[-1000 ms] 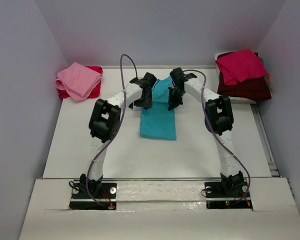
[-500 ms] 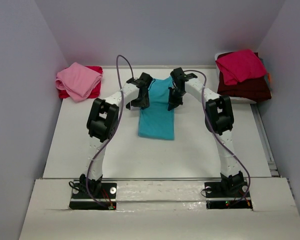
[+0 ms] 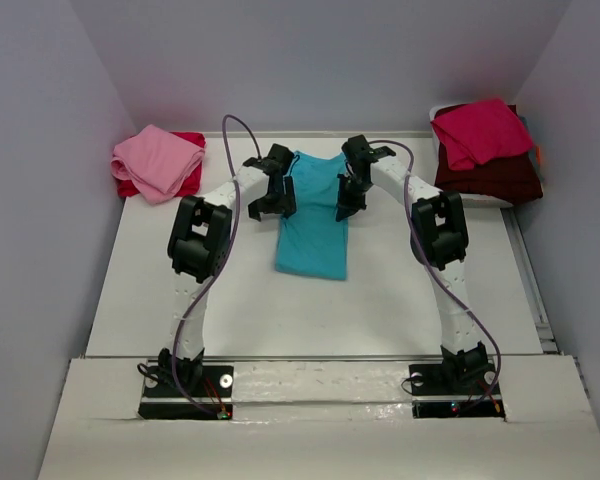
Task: Fold and stack the t-shirts
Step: Fold the folded rectangular tshirt in 1/3 of the way, then grab one side of the 2/3 rectangular tshirt with both arms
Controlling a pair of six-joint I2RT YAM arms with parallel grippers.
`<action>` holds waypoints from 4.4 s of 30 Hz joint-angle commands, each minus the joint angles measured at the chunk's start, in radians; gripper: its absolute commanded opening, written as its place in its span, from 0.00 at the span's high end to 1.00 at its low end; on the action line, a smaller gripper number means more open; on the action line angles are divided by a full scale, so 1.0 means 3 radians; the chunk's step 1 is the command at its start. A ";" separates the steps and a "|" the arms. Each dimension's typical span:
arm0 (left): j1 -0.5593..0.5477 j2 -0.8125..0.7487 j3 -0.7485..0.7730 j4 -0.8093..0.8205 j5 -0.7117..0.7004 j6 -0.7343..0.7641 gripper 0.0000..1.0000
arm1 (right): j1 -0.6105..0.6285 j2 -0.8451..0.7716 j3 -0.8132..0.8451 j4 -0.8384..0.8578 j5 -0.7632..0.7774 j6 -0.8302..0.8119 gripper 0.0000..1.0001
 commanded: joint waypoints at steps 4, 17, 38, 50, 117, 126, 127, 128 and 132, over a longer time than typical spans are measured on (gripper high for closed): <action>0.0044 -0.0283 -0.0115 0.0189 0.0048 0.0105 0.11 | -0.0076 -0.0141 -0.0025 -0.0089 0.0248 -0.0094 0.90; 0.0044 -0.0774 0.0115 0.0148 0.0160 0.0100 0.07 | -0.0076 -0.0519 0.0036 -0.0191 0.0330 -0.0110 0.69; 0.0044 -0.1981 -0.2292 0.1139 0.1530 -0.0329 0.06 | -0.0076 -0.1961 -0.2627 0.0903 -0.0559 0.0442 0.51; 0.0105 -0.1940 -0.2538 0.1344 0.1750 -0.0324 0.06 | -0.0076 -0.2171 -0.3154 0.1286 -0.0800 0.0672 0.34; 0.0203 -0.1756 -0.3459 0.1856 0.2236 -0.0611 0.06 | 0.0016 -0.1977 -0.3937 0.2284 -0.1215 0.1307 0.68; 0.0203 -0.1715 -0.3397 0.1835 0.2226 -0.0595 0.06 | 0.0016 -0.2007 -0.3707 0.2044 -0.1128 0.1214 0.84; 0.0203 -0.1710 -0.3398 0.1845 0.2216 -0.0595 0.06 | 0.0016 -0.2007 -0.3687 0.2023 -0.1123 0.1204 0.84; 0.0203 -0.1705 -0.3418 0.1855 0.2211 -0.0595 0.06 | 0.0016 -0.2007 -0.3666 0.2008 -0.1112 0.1189 0.85; 0.0203 -0.1634 -0.3489 0.1983 0.2211 -0.0667 0.06 | 0.0016 -0.2013 -0.3549 0.1931 -0.1117 0.1169 0.85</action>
